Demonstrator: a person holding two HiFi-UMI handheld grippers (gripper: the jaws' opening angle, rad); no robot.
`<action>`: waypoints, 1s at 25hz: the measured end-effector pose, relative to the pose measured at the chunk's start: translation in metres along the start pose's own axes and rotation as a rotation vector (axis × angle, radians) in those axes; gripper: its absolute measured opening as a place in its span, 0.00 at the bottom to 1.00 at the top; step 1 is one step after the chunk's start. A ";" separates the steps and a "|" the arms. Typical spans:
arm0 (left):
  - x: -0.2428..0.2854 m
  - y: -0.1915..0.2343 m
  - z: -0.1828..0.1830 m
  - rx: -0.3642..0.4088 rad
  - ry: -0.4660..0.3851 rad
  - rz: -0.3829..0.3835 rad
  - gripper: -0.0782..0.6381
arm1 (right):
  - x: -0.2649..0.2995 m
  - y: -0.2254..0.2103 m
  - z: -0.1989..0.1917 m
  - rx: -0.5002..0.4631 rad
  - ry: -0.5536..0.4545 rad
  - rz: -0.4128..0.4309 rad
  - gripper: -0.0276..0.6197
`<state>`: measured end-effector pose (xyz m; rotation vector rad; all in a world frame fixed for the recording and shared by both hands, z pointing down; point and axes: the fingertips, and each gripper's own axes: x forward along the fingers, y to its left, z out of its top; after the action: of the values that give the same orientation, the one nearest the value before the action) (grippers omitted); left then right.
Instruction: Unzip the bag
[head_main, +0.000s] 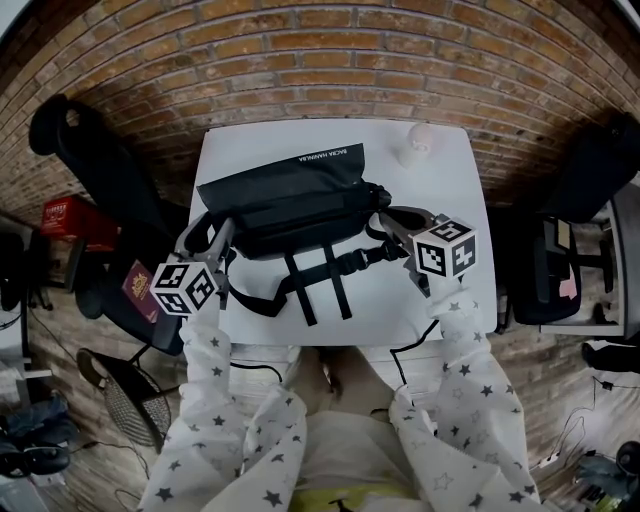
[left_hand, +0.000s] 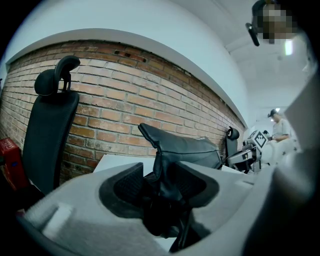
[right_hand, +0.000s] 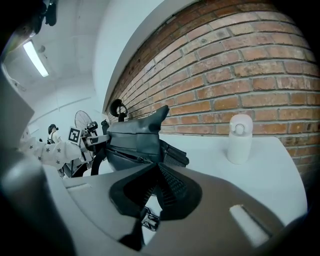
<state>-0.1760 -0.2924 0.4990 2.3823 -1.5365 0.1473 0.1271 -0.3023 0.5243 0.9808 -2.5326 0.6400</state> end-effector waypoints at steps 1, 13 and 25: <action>0.000 0.000 0.000 0.000 -0.001 0.001 0.39 | -0.001 -0.001 0.000 0.001 -0.001 -0.002 0.07; 0.000 0.001 -0.001 0.003 -0.006 0.016 0.39 | -0.009 -0.012 -0.002 0.010 -0.012 -0.035 0.07; -0.003 -0.001 0.000 -0.012 -0.018 0.037 0.39 | -0.009 -0.006 -0.003 -0.016 -0.020 -0.021 0.08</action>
<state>-0.1768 -0.2894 0.4985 2.3533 -1.5859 0.1248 0.1378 -0.3003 0.5242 1.0114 -2.5372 0.6055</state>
